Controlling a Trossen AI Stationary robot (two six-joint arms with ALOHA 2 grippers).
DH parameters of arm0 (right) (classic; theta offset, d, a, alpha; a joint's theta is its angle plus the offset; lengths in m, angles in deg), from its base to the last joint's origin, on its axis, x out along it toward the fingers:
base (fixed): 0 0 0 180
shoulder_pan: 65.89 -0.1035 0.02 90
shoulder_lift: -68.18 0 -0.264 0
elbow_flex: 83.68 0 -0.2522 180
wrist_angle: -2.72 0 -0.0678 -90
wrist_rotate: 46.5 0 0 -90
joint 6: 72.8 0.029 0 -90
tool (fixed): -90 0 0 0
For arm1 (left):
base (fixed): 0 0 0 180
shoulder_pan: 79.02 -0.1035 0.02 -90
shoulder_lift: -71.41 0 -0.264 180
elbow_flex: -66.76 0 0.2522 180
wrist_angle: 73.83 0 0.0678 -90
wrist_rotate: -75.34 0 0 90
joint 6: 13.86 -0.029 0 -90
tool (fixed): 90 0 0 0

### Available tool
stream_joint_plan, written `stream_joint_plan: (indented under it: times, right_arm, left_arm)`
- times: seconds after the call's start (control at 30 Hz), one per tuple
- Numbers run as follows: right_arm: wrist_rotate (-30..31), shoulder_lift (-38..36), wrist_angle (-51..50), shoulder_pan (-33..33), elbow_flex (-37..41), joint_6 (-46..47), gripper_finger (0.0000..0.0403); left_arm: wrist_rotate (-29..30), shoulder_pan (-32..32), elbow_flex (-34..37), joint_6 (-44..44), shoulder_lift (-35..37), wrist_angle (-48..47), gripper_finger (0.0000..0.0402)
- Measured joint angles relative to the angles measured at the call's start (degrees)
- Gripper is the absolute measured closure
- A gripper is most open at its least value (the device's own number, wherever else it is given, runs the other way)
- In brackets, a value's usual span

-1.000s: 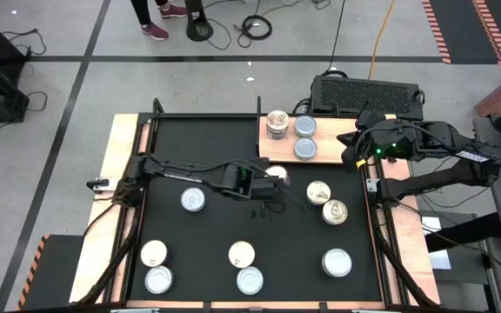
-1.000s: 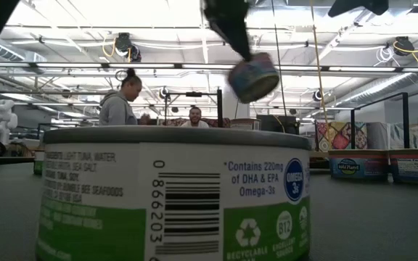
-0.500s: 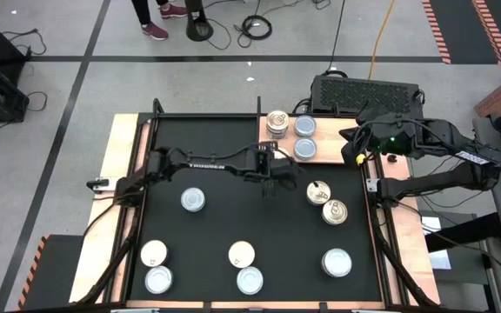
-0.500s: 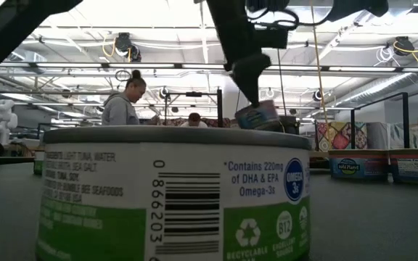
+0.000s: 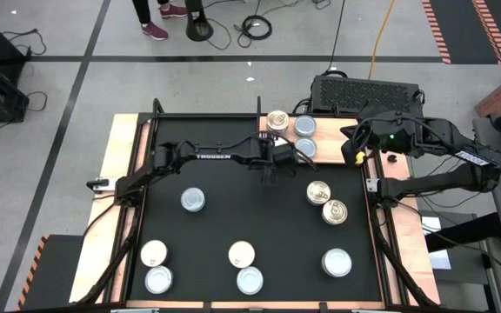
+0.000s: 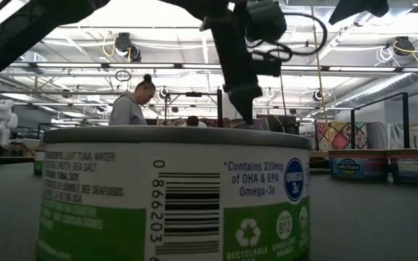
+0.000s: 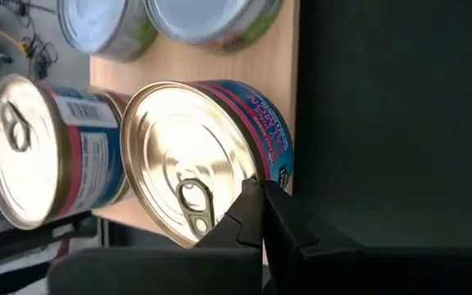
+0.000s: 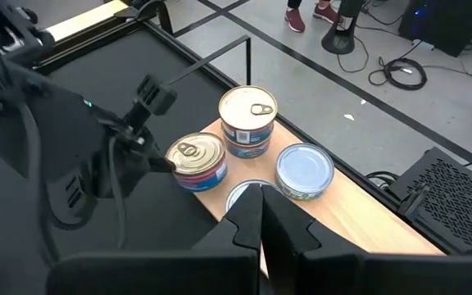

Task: Stack canned seafood by type on shelf
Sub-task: Put the blue pink tuna can on the shelf aligned with the other blue pink tuna can, then stack the blue pink tuna can on top of the other blue pink tuna can on the shelf

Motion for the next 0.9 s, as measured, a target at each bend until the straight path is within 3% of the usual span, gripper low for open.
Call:
stream_joint_plan:
  times: [0.53, 0.9]
  right_arm:
    - [-0.14, 0.00, 0.04, 0.48, 0.00, -0.26, 0.0403]
    - [-0.44, 0.00, 0.02, 0.46, 0.00, -0.19, 0.0403]
  left_arm:
    - [0.96, -0.06, 0.02, -6.03, -1.52, 0.71, 0.0400]
    - [4.35, 0.40, 0.02, -6.10, -1.52, 0.81, 0.0353]
